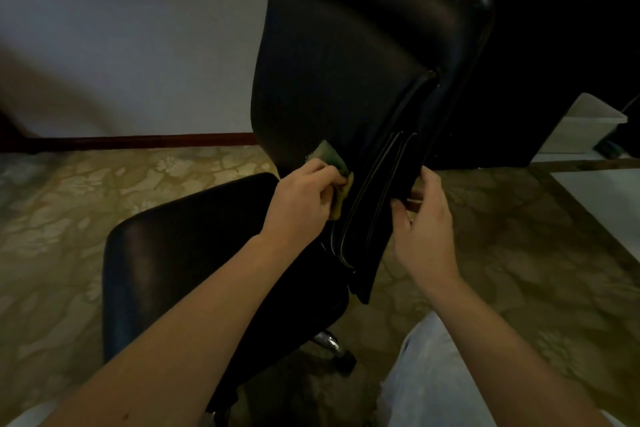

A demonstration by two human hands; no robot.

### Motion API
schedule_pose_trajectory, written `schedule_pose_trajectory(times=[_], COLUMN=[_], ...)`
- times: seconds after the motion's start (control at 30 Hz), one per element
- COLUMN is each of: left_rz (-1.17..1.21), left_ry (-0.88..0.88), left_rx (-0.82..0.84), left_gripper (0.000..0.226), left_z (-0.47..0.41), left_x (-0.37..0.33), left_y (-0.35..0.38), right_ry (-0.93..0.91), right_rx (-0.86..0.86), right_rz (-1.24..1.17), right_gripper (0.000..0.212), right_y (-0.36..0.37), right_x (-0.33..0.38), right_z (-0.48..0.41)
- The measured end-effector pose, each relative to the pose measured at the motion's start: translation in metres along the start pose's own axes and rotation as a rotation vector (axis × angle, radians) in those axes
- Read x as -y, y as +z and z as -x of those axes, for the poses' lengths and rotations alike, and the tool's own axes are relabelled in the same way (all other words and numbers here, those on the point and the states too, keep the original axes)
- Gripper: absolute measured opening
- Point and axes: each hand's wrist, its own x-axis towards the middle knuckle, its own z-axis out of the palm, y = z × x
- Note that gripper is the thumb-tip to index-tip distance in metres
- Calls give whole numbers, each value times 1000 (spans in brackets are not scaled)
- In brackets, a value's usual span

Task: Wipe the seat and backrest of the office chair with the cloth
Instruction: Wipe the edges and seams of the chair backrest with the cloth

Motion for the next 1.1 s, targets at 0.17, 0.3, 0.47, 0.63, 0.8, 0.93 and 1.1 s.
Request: schedule_pose_trajectory(times=[0.17,0.3,0.47,0.63,0.8,0.93,1.1], left_rz=[41,127,129,78,96,109,133], left_ry=[-58,-32,-30,-86,-136,-123,-69], left_rx=[-99,-101,-123,-139,-66,-107,-159], left_gripper=[24,26,26,27,28,30,29], left_z=[-1,-10,-3,19,30,24,6], left_x=[0,-15,-20,-9,2,-6,-17], left_y=[-15,-14,7,20,14,8,5], right_ry=[-10,-15,-19,-24,-23,1,12], right_rx=[-12,8,2,-24,-27,-1,19], right_rz=[14,32,23,27,33,-4,-30], right_gripper=[53,54,54,54,54,56,59], right_y=[2,1,-1,1,2,0,-4], right_x=[-2,-5,-5,-6,-6,-6,-5], right_z=[3,3,5,5,5,5,4])
